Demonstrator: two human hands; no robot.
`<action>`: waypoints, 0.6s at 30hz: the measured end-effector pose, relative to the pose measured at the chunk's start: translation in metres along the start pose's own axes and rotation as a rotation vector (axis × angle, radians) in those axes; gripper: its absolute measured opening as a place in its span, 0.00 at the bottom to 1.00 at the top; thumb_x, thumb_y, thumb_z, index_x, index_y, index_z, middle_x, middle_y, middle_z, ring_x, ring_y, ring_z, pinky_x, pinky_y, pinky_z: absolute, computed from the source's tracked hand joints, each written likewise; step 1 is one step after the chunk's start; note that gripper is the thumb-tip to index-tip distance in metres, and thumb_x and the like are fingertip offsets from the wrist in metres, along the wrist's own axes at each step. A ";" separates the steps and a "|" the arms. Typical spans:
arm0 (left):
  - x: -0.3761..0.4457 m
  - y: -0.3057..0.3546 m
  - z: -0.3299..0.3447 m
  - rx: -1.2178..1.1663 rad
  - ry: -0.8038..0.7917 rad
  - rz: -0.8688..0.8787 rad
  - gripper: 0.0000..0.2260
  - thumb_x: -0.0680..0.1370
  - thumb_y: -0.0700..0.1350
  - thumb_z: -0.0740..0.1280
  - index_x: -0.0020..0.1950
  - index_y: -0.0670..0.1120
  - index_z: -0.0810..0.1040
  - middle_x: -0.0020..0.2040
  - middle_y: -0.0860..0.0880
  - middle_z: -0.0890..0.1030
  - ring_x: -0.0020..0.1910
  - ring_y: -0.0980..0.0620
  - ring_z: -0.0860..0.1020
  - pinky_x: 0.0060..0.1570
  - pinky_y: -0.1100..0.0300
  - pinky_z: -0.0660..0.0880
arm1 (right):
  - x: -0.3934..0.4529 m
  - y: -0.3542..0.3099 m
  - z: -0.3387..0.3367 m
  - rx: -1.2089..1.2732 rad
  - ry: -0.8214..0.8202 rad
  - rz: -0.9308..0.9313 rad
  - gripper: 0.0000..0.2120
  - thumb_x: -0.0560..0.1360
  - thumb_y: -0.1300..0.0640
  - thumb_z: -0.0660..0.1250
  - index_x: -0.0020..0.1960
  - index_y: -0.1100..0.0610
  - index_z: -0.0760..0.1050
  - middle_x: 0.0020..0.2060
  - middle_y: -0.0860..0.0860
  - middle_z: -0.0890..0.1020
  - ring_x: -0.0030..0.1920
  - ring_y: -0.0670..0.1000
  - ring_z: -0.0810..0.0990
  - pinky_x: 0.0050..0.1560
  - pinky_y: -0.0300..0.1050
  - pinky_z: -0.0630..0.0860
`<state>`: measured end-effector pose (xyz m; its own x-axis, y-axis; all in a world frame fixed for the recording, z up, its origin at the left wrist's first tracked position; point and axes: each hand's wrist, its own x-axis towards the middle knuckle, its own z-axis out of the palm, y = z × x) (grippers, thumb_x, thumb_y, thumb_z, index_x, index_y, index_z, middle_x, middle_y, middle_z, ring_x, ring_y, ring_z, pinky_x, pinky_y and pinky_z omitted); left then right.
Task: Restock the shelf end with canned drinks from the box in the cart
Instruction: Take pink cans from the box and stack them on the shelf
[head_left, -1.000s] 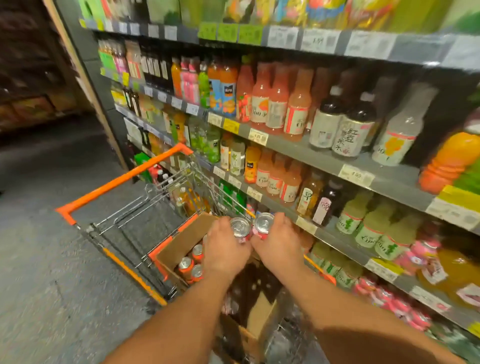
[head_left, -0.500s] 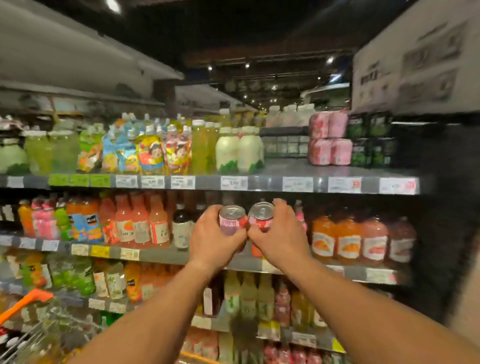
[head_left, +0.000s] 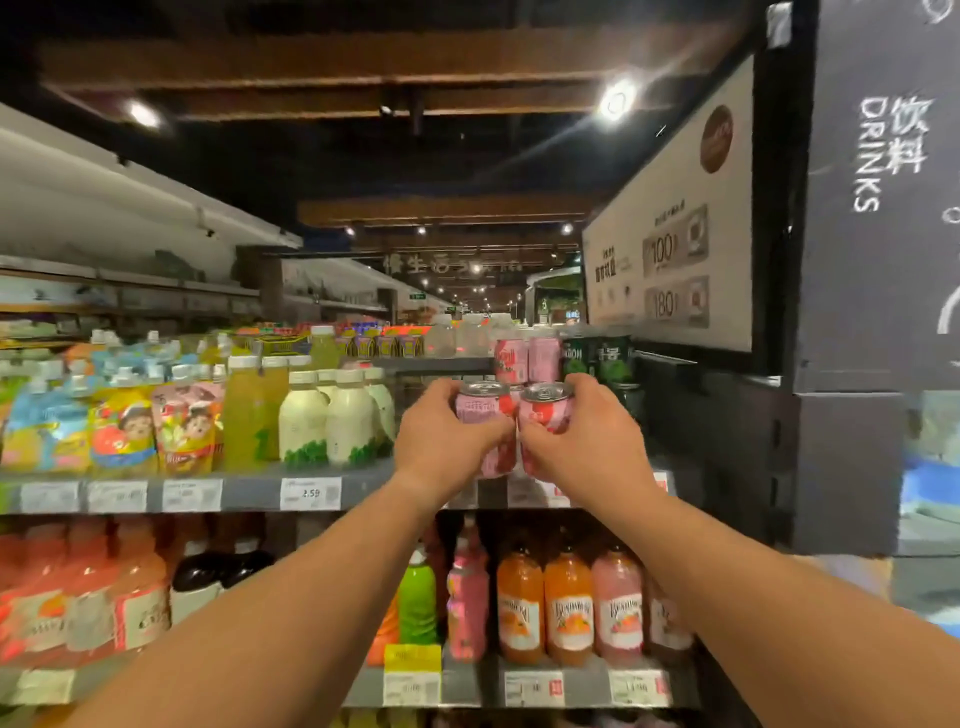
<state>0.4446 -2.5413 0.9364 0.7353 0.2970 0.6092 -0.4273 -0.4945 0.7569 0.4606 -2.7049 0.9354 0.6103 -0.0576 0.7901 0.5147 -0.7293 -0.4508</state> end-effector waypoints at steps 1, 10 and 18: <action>0.008 0.002 0.007 -0.020 -0.006 -0.010 0.19 0.59 0.57 0.76 0.45 0.59 0.75 0.44 0.57 0.84 0.44 0.56 0.83 0.49 0.50 0.81 | 0.009 0.007 0.001 0.006 0.001 0.014 0.22 0.64 0.32 0.63 0.50 0.45 0.69 0.41 0.43 0.76 0.41 0.47 0.77 0.37 0.44 0.72; 0.102 -0.016 0.062 -0.118 -0.039 -0.077 0.19 0.60 0.50 0.80 0.46 0.53 0.77 0.43 0.55 0.84 0.42 0.54 0.84 0.47 0.46 0.82 | 0.079 0.054 0.044 0.029 -0.018 0.106 0.22 0.62 0.33 0.67 0.48 0.46 0.70 0.40 0.44 0.80 0.40 0.47 0.80 0.42 0.50 0.80; 0.186 -0.045 0.110 -0.127 -0.097 -0.036 0.23 0.62 0.49 0.79 0.52 0.49 0.75 0.42 0.54 0.82 0.39 0.55 0.84 0.41 0.50 0.83 | 0.147 0.089 0.089 -0.002 0.027 0.133 0.25 0.65 0.33 0.68 0.52 0.51 0.73 0.43 0.48 0.81 0.44 0.51 0.80 0.45 0.51 0.80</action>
<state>0.6582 -2.5542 0.9896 0.7963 0.2289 0.5599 -0.4585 -0.3754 0.8055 0.6497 -2.7180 0.9743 0.6571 -0.1723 0.7339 0.4286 -0.7155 -0.5517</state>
